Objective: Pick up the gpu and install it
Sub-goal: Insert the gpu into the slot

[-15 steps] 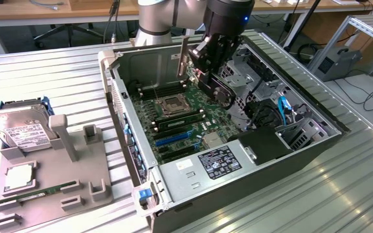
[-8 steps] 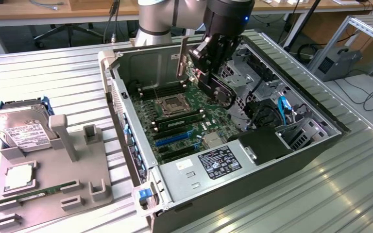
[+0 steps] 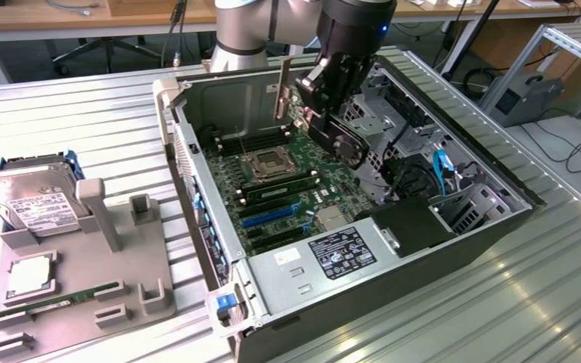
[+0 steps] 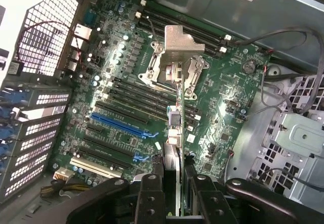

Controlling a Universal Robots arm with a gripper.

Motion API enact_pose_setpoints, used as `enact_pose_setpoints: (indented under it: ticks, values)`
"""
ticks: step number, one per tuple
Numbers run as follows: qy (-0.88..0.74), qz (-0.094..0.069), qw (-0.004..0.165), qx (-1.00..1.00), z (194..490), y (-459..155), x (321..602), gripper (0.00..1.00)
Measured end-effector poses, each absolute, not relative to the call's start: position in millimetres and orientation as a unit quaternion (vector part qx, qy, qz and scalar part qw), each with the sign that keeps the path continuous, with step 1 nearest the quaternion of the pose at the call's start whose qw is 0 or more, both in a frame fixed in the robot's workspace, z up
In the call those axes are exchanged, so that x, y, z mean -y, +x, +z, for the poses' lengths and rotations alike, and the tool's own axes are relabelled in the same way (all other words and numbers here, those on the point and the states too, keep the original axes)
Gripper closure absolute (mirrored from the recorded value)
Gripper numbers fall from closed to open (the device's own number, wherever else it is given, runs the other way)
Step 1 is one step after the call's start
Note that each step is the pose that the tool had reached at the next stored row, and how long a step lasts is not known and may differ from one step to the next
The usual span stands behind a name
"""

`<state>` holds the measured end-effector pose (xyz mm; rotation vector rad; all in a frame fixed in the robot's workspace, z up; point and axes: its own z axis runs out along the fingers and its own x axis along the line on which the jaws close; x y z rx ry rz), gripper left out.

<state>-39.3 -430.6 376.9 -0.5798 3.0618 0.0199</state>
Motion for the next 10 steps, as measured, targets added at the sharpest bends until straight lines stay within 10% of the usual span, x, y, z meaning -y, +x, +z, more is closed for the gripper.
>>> enact_pose_setpoints:
  ticks: [10]
  values:
    - [-0.207,0.007,0.013,-0.978,376.9,-39.3,430.6,0.74]
